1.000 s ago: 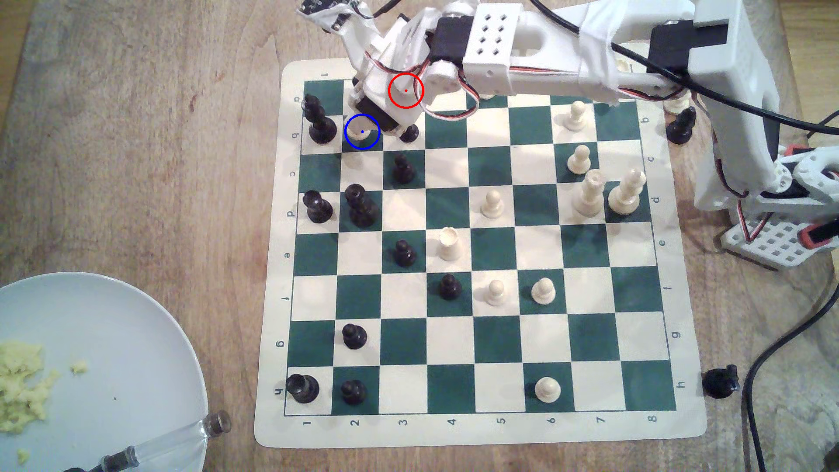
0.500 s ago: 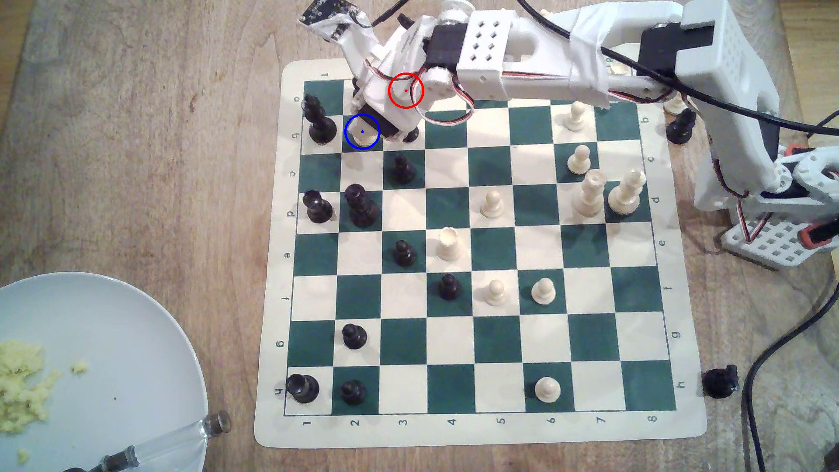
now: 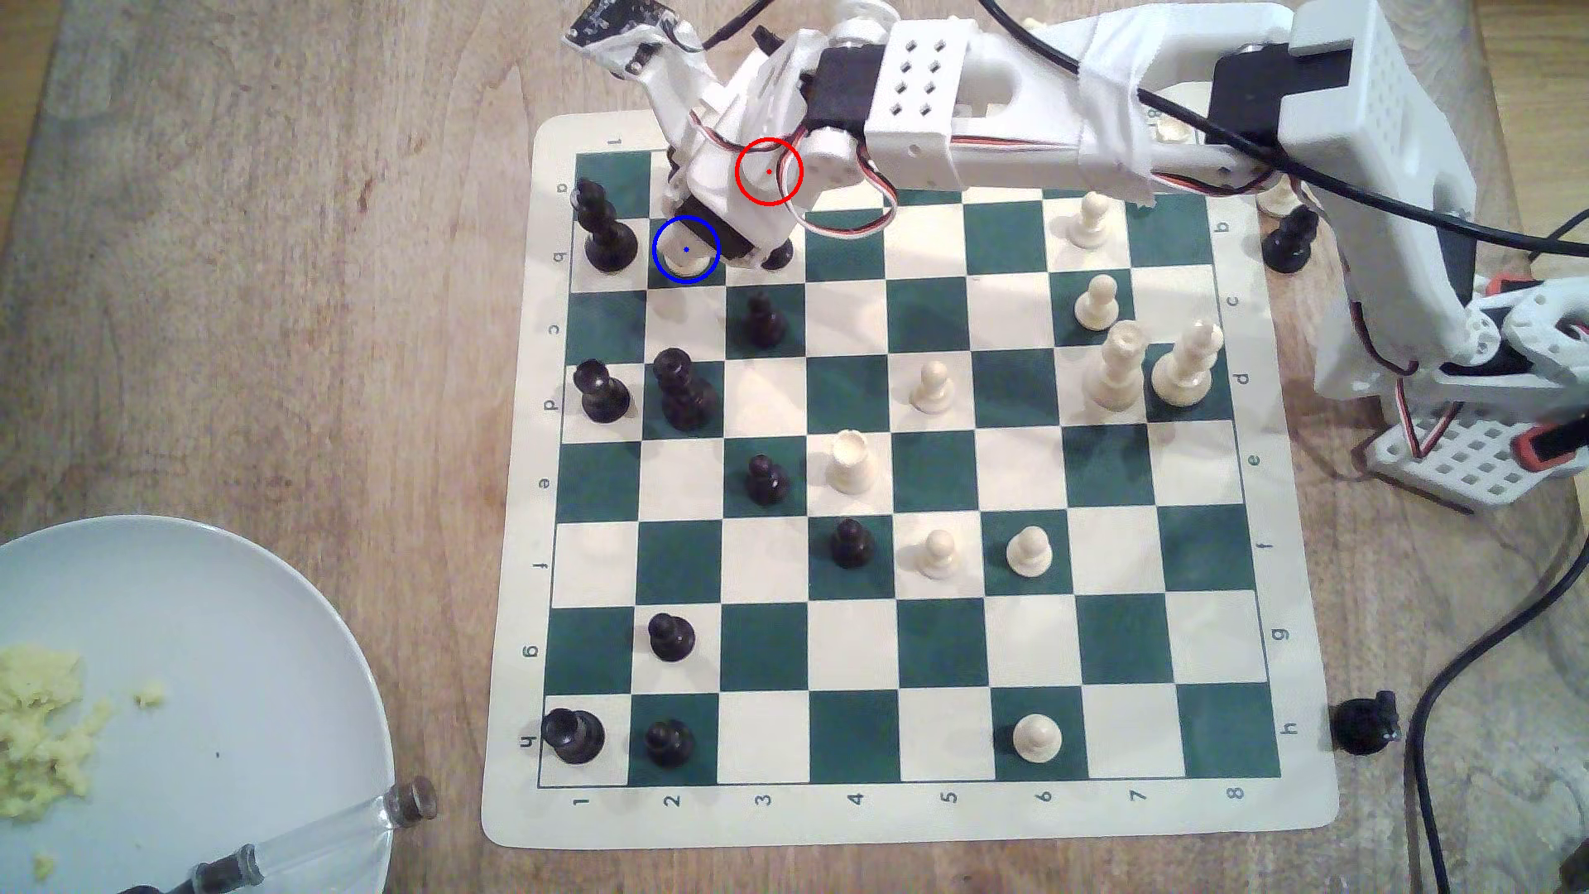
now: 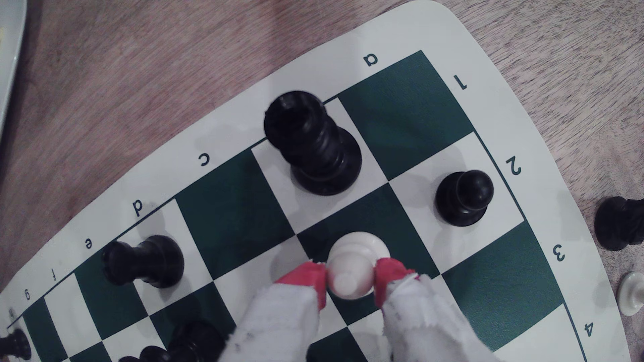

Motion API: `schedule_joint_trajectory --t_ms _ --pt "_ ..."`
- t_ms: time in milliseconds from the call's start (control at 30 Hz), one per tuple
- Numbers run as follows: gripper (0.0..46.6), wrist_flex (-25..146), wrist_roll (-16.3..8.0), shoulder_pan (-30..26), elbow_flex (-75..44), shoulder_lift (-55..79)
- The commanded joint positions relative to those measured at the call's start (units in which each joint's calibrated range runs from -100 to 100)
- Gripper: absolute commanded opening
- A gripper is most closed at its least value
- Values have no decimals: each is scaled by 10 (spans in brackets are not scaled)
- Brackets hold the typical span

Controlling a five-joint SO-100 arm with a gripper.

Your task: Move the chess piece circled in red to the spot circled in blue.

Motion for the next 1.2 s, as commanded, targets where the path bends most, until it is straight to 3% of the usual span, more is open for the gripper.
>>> schedule_joint_trajectory --t_ms 0,200,800,1167 --pt "90 -9 4 4 -34 -34" --pt "171 -9 7 6 -19 -45" --pt "168 24 9 -4 66 -186" --pt "139 -32 -1 -65 402 -517"
